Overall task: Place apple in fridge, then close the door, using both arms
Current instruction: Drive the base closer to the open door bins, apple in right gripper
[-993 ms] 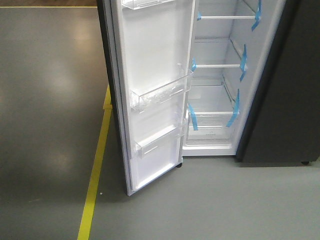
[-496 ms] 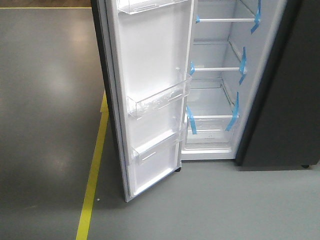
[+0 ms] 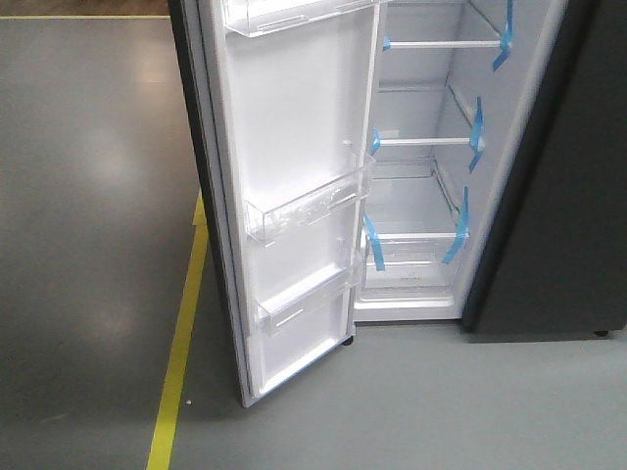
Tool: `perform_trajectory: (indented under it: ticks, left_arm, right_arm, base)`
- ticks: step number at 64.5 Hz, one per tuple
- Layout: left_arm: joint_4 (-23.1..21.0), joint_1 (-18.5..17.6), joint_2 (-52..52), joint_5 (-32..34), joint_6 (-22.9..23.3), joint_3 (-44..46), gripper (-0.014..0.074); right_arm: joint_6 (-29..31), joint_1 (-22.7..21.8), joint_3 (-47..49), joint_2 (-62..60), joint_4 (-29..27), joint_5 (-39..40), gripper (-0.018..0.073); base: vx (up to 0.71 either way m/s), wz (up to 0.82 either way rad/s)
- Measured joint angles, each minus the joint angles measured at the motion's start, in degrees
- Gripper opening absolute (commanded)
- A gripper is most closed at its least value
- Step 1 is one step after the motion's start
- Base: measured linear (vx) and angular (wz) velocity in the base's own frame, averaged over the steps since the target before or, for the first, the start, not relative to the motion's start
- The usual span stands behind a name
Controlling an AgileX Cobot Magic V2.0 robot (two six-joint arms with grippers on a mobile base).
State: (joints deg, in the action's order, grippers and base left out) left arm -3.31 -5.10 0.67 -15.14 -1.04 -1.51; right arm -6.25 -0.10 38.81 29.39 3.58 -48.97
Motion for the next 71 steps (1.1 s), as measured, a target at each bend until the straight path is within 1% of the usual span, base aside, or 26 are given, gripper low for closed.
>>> perform_trajectory:
  ticks: [71]
  left_arm:
    - [0.0,0.0,0.0,0.0,0.0,0.0,-0.0005]
  right_arm:
    - [0.0,0.0,0.0,0.0,0.0,0.0,0.0100]
  base:
    - [0.05,0.00]
